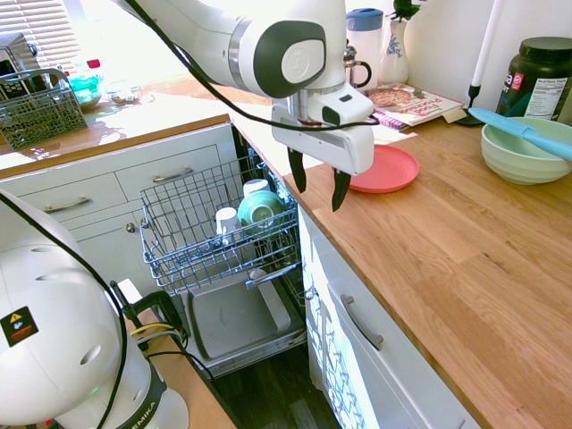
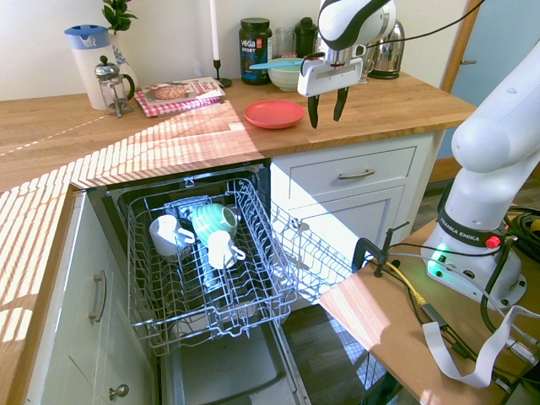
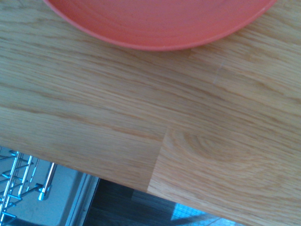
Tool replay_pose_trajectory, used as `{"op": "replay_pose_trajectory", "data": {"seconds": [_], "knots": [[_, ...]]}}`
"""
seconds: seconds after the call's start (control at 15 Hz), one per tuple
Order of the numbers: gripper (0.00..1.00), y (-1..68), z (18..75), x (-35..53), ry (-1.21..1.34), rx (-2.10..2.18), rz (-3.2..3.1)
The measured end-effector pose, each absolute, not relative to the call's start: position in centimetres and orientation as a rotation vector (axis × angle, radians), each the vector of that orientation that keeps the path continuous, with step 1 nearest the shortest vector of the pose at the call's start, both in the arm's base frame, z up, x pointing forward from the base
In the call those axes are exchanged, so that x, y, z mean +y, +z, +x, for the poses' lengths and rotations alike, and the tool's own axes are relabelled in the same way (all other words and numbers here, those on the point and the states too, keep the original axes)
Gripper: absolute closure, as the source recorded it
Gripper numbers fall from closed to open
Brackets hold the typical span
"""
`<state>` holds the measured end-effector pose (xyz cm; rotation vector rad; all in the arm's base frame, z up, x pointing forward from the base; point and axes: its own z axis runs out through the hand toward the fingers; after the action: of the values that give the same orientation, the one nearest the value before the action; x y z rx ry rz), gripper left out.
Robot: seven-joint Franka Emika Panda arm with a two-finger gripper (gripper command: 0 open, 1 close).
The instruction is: Put the plate in the dishwasher
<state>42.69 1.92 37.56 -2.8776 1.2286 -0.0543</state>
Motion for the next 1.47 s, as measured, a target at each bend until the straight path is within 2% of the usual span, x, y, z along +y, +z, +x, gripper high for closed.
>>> {"op": "replay_pose_trajectory", "data": {"seconds": [0.47, 0.87, 1.47], "knots": [[0.0, 37.8, 43.7, 0.1, -0.064, 1.246, -2.791], [0.0, 35.4, 48.3, -2.8, -0.014, 1.269, -2.687], [0.0, 35.4, 53.9, -7.9, -0.042, 1.341, -2.509]]}}
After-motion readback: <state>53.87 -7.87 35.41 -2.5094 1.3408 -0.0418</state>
